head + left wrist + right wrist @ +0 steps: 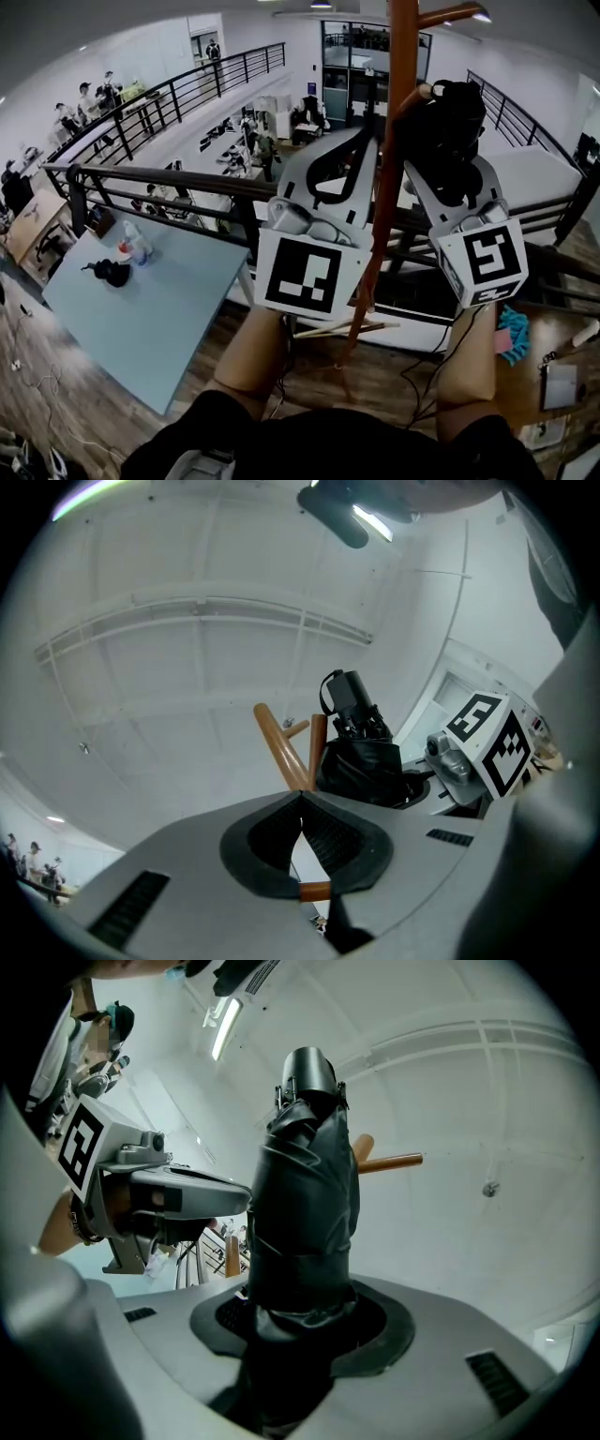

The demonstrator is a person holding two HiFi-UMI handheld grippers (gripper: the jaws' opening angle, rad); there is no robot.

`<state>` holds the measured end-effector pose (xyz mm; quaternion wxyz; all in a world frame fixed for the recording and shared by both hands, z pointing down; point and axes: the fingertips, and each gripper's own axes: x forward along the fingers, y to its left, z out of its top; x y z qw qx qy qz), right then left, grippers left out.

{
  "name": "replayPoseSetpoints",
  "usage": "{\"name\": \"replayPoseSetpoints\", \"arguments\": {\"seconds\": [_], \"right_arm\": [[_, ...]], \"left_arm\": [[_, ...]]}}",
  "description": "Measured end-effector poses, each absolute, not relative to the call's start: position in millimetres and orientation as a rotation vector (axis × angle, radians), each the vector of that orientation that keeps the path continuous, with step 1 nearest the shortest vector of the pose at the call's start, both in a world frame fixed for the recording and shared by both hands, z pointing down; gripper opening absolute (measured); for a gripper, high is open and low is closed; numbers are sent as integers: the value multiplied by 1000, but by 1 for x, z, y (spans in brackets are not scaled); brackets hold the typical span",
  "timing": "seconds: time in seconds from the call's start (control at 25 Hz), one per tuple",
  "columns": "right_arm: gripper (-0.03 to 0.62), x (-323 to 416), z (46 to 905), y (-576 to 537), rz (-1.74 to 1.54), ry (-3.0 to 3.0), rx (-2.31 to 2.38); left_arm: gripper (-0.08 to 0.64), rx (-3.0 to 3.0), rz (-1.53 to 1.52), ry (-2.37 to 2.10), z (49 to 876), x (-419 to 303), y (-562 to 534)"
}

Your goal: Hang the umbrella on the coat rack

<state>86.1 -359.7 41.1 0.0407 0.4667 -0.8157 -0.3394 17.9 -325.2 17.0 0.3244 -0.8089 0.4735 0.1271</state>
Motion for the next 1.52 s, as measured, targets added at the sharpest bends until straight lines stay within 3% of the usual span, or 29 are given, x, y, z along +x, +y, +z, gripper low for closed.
{"name": "replayPoseSetpoints", "arguments": {"seconds": [1.52], "right_arm": [[209, 94, 91, -363, -800, -2436, 1235]], "left_arm": [[12, -2153, 323, 1220, 24, 15, -345]]}}
